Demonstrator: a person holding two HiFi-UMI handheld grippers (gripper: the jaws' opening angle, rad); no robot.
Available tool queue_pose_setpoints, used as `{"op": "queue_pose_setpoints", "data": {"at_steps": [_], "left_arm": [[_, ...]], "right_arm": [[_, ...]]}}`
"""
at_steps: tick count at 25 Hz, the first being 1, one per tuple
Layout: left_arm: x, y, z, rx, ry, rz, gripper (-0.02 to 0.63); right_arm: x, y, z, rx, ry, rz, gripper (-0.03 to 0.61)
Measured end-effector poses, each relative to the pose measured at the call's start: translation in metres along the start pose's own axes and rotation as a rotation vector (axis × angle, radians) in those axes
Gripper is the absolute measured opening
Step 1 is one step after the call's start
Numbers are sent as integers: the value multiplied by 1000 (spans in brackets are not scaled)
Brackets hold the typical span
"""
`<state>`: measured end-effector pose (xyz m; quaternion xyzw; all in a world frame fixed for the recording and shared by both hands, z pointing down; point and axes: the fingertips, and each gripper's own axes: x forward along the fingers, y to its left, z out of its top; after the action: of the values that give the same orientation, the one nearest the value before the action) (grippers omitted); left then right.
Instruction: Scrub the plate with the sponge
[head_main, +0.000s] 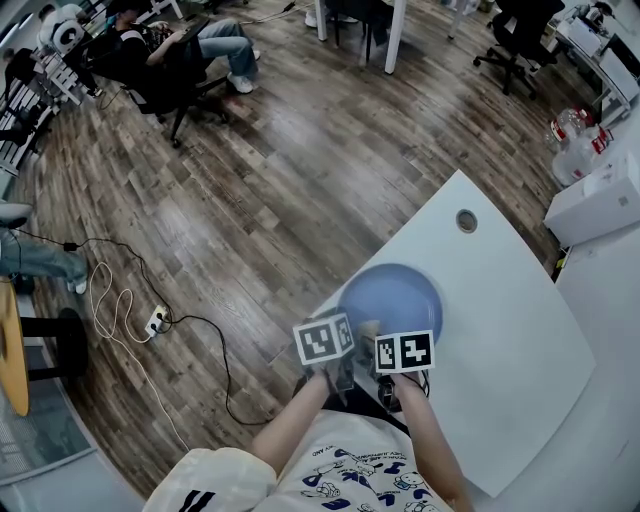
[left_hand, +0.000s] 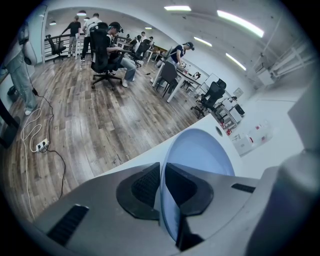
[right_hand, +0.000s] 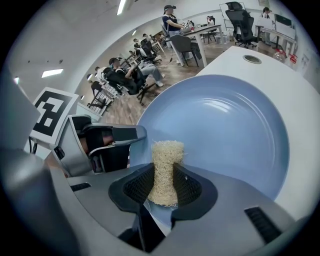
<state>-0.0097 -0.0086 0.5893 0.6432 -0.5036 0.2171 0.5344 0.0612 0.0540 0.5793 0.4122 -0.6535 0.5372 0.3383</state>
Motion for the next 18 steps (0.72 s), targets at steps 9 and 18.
{"op": "queue_pose_setpoints", "data": {"at_steps": [9,18], "left_arm": [[1,-1,0,23,-5,1,26],[0,-1,1,35,-14,9,26]], "right_arm": [[-18,-12,29,25,-140,-39,117],[-42,-21,63,50,-319,-52,117]]}}
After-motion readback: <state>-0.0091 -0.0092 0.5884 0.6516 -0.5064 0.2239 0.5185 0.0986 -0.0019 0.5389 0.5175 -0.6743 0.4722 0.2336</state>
